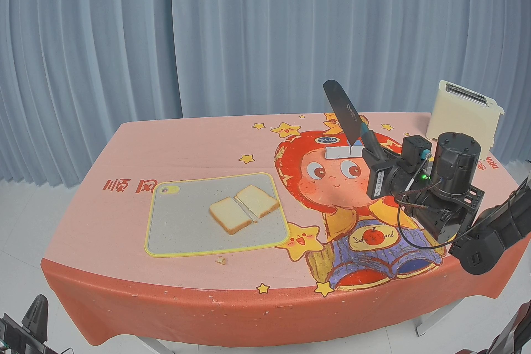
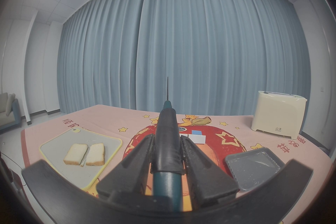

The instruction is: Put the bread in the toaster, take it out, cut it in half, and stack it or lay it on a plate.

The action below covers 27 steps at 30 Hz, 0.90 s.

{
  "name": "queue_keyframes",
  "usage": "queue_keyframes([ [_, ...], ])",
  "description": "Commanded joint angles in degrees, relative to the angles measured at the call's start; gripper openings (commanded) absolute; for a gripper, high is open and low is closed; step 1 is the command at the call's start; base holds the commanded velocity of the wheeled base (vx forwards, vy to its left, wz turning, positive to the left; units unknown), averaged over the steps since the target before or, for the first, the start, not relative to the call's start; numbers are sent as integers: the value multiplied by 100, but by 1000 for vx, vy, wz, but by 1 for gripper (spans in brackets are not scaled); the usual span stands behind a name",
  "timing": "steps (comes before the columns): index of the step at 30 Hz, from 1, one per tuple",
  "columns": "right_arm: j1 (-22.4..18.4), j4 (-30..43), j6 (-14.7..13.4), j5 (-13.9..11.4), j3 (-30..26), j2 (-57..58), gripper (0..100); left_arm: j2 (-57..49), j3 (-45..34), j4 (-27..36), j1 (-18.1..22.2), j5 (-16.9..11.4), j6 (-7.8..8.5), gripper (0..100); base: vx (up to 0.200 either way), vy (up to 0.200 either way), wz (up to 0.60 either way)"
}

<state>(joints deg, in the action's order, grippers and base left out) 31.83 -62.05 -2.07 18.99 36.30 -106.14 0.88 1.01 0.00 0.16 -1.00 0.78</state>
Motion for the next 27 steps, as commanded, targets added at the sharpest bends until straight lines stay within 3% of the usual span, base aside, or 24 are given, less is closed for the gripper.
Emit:
queue_keyframes([
  [1, -19, 0, -4, -1, 8, -38, 0, -88, -101, 0, 2, 3, 1, 0, 0, 0, 0],
  [27, -10, 9, -92, 96, 175, -196, 0, -88, -101, 0, 2, -6, 1, 0, 0, 0, 0],
])
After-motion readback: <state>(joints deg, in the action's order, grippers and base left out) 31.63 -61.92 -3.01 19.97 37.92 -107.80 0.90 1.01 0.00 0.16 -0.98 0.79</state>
